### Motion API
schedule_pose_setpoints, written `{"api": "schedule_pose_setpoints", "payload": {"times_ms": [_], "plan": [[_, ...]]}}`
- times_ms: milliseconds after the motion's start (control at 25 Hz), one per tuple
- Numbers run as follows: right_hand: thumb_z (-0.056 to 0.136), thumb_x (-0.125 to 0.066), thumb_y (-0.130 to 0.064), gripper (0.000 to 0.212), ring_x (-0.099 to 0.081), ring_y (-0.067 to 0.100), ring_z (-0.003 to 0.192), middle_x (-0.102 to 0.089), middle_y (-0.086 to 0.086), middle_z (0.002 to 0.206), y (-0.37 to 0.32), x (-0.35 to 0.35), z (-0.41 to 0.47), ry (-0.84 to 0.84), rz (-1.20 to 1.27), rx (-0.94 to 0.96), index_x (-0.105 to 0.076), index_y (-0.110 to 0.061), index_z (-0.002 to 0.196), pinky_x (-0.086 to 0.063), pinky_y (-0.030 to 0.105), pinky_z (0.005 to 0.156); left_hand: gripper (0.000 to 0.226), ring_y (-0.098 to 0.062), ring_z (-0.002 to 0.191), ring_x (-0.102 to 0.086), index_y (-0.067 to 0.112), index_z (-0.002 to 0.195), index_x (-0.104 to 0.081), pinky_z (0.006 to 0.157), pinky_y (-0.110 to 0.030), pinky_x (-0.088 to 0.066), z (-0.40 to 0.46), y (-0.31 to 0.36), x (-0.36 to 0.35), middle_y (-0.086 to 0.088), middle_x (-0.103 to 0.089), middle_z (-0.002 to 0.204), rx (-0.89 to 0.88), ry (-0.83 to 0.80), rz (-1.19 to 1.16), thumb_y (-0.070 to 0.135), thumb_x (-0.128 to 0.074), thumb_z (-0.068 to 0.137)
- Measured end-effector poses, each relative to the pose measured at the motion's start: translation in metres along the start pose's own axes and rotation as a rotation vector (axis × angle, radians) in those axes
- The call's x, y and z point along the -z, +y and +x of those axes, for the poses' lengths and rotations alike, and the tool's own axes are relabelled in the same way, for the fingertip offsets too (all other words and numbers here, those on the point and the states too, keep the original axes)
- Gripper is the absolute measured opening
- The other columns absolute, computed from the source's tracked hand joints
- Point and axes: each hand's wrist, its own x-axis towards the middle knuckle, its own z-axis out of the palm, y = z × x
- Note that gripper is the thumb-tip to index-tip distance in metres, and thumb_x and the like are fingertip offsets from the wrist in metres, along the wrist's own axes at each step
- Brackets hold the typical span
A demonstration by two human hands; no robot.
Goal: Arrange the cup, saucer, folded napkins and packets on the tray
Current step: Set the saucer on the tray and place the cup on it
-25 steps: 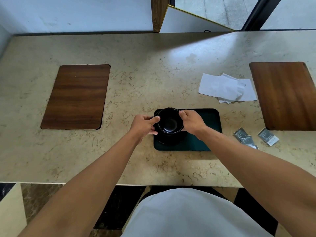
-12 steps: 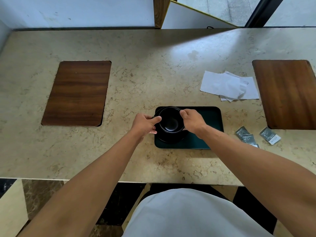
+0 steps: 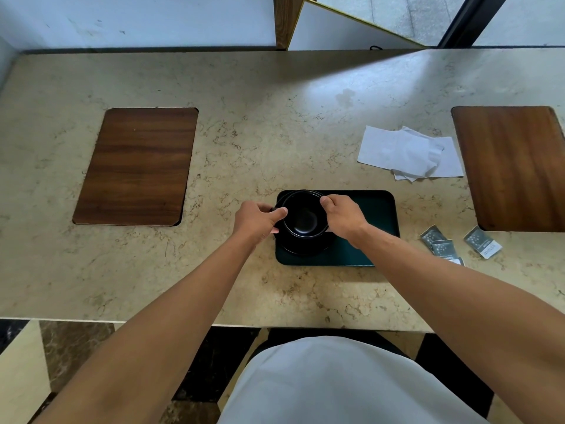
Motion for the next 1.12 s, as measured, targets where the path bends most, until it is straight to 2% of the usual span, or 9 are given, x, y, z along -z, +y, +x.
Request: {"api": "schedule_pose_setpoints", "payload": {"times_ms": [160, 360, 560, 840, 1040, 1120], "plan": [[0.112, -0.038, -0.033, 0.041, -0.063, 0.024, 0.078, -0.058, 0.003, 0.080, -0.0012, 0.0003, -0.0007, 0.011, -0.019, 0.007, -0.053, -0.016, 0.078, -0.058, 0.053, 0.091, 0.033, -0.016, 0.081, -0.078, 0.003, 0.103, -0.077, 0.080, -0.035, -0.065, 0.0028, 0.0002, 0.0010, -0.007, -0.079, 0.098, 0.023, -0.010, -0.018, 0.027, -0.086, 0.083], [0.111, -0.039, -0.034, 0.043, -0.059, 0.020, 0.070, -0.055, 0.001, 0.075, -0.0024, -0.0003, -0.0012, 0.024, -0.028, 0.005, -0.049, -0.018, 0.073, -0.059, 0.052, 0.089, 0.031, -0.017, 0.082, -0.077, 0.004, 0.100, -0.077, 0.081, -0.034, -0.065, 0.0038, 0.0005, 0.0027, -0.007, -0.078, 0.096, 0.016, -0.011, 0.024, 0.029, -0.085, 0.083], [0.110, -0.040, -0.034, 0.045, -0.053, 0.017, 0.063, -0.050, 0.001, 0.070, -0.0024, -0.0005, -0.0007, 0.033, 0.004, -0.013, -0.046, -0.016, 0.070, -0.060, 0.053, 0.088, 0.031, -0.016, 0.077, -0.077, 0.008, 0.095, -0.075, 0.075, -0.031, -0.065, 0.0037, -0.0007, 0.0028, -0.006, -0.078, 0.093, 0.005, -0.007, 0.099, 0.035, -0.084, 0.083], [0.109, -0.043, -0.038, 0.044, -0.066, 0.028, 0.084, -0.064, 0.012, 0.086, -0.0027, -0.0014, 0.0026, 0.004, 0.088, -0.061, -0.064, -0.007, 0.086, -0.063, 0.045, 0.086, 0.033, -0.017, 0.072, -0.078, 0.007, 0.093, -0.075, 0.082, -0.039, -0.065, 0.0052, -0.0017, 0.0042, -0.006, -0.078, 0.087, 0.014, -0.025, 0.112, 0.036, -0.085, 0.082], [0.108, -0.044, -0.040, 0.049, -0.058, 0.022, 0.071, -0.052, 0.004, 0.071, -0.0002, -0.0023, 0.0043, 0.021, 0.080, -0.063, -0.048, -0.014, 0.067, -0.062, 0.048, 0.087, 0.032, -0.018, 0.072, -0.078, 0.004, 0.090, -0.075, 0.082, -0.041, -0.065, 0.0038, -0.0024, 0.0050, -0.008, -0.078, 0.084, 0.011, -0.037, 0.091, 0.034, -0.085, 0.082], [0.108, -0.043, -0.040, 0.049, -0.056, 0.022, 0.069, -0.050, 0.004, 0.068, 0.0002, -0.0022, 0.0048, 0.023, 0.079, -0.066, -0.045, -0.014, 0.066, -0.061, 0.051, 0.089, 0.032, -0.018, 0.071, -0.078, 0.004, 0.090, -0.074, 0.082, -0.041, -0.065, 0.0031, -0.0017, 0.0049, -0.008, -0.078, 0.083, 0.012, -0.036, 0.087, 0.033, -0.085, 0.082]]}}
